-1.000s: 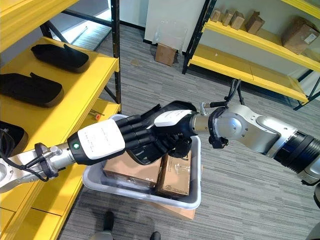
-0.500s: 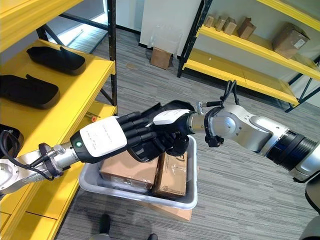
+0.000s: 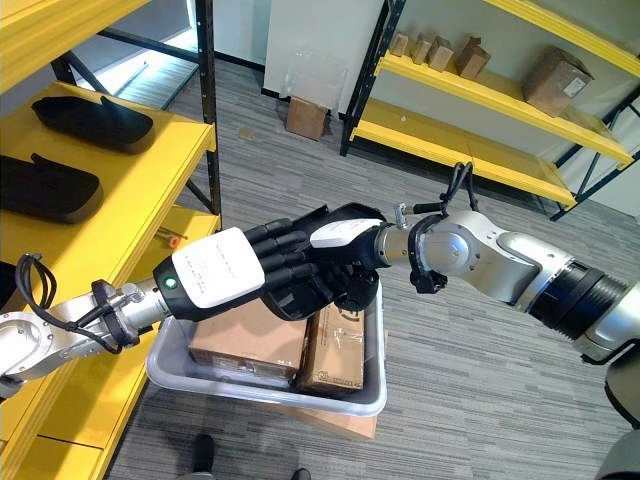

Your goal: Move parts from the plastic box to the shelf.

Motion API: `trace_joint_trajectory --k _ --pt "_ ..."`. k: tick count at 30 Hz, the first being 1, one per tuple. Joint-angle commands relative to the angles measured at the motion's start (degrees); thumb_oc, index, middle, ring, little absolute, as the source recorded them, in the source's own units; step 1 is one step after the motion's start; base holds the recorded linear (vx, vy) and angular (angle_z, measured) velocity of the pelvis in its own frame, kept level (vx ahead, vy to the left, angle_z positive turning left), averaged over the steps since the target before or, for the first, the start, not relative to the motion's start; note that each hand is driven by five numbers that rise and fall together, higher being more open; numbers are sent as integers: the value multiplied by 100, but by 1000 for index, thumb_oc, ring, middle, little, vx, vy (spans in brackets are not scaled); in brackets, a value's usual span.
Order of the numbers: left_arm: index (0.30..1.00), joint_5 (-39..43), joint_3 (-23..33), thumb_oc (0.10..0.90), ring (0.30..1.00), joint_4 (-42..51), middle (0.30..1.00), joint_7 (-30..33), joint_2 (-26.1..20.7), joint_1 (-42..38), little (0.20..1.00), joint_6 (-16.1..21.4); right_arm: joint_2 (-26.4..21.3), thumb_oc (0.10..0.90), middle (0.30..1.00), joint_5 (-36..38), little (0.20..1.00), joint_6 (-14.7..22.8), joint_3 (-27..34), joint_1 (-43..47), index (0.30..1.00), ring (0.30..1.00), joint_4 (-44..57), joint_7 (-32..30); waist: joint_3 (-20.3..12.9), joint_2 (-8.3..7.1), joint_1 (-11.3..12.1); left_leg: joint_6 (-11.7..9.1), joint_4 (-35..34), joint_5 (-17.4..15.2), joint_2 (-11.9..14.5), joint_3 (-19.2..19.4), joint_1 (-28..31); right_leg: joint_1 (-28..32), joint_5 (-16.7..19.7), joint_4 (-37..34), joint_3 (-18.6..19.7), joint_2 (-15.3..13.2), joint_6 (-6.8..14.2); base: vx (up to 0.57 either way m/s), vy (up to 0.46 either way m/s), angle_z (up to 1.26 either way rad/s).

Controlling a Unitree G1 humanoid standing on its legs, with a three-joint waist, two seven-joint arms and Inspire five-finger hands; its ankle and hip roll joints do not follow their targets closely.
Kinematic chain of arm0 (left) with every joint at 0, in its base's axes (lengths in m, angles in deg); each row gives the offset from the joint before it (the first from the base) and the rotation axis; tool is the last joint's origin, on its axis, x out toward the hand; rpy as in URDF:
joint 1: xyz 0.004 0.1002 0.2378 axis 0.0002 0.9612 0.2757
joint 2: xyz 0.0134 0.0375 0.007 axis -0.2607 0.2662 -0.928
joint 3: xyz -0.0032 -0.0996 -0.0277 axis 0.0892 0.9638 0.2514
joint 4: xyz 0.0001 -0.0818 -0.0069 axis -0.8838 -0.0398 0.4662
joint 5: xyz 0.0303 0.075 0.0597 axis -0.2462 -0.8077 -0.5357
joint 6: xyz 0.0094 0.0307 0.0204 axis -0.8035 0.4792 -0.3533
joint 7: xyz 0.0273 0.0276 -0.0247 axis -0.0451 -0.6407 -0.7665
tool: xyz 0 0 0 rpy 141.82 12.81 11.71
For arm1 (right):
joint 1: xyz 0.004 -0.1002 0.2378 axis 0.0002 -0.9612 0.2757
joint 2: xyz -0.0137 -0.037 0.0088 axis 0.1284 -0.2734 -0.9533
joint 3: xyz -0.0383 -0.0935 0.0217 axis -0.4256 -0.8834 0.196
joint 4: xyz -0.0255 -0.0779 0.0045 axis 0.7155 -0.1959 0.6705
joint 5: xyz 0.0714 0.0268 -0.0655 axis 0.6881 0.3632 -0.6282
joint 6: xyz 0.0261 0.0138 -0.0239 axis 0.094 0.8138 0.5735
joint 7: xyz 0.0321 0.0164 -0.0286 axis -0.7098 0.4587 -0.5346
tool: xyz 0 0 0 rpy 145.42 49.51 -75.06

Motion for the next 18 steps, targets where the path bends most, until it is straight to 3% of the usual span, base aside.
trace_joint_trajectory --k 1,18 --pt "1000 115 -226 900 1000 59 1000 67 431 -381 1000 200 569 400 300 716 300 444 724 587 300 300 314 -443 -575 -188 -54 -157 -56 -652 247 -127 484 97 -180 323 69 54 252 0 0 0" --pt "1000 133 -691 900 1000 109 1000 -256 622 -438 1000 339 755 400 300 587 300 431 800 655 300 300 164 -540 -558 -160 -99 -122 -55 -666 238 -88 495 49 -155 317 174 72 249 0 0 0"
